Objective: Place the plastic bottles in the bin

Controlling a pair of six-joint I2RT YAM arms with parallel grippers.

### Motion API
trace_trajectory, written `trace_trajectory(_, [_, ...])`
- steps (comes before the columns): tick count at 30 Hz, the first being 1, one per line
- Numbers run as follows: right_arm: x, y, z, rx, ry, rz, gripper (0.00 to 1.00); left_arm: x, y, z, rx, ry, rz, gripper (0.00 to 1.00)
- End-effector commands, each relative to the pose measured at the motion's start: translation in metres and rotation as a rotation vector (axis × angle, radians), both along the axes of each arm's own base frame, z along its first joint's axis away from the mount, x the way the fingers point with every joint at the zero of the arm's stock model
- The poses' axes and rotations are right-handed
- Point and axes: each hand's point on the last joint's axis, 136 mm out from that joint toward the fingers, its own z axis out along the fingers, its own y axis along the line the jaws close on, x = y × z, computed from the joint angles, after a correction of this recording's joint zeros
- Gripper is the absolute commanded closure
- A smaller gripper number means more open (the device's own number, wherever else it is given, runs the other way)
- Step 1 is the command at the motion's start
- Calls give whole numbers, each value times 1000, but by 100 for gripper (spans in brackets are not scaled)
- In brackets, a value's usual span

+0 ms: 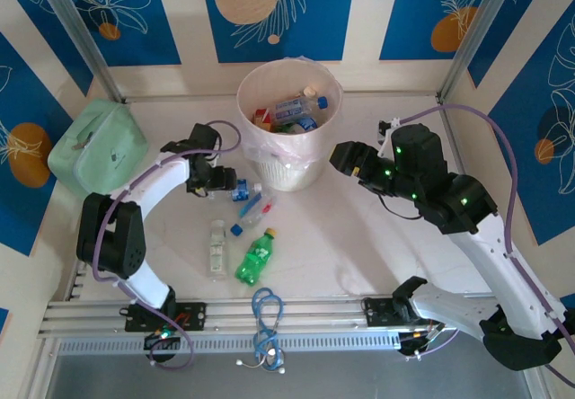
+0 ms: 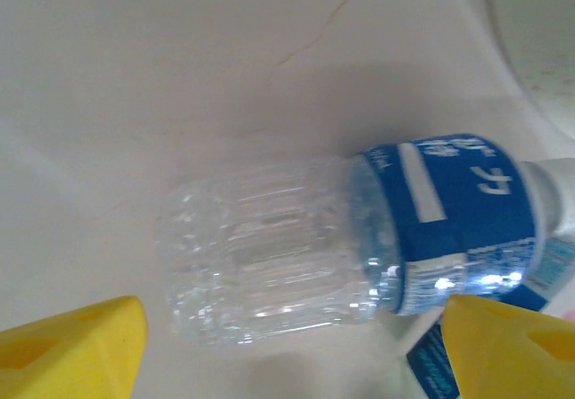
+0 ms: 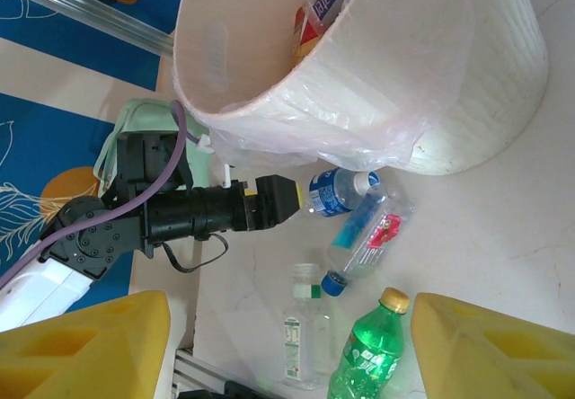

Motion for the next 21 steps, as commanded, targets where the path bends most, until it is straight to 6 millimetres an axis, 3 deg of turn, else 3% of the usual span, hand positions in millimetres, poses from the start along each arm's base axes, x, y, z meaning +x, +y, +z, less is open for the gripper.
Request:
trace_trajectory(1, [-3, -3, -5, -15, 12, -12, 29, -1, 18, -15, 19, 42, 98, 18])
trace_trajectory(9, [-7, -7, -11, -28, 20, -17, 29, -12, 50, -26, 68, 98, 237, 24])
trace_trajectory(15, [-10, -11, -12, -34, 17, -22, 29, -30, 60, -31, 89, 135, 283, 27])
trace_trajectory(21, [-13, -15, -9, -36, 8, -24, 29, -51, 67, -18, 70, 112, 333, 30])
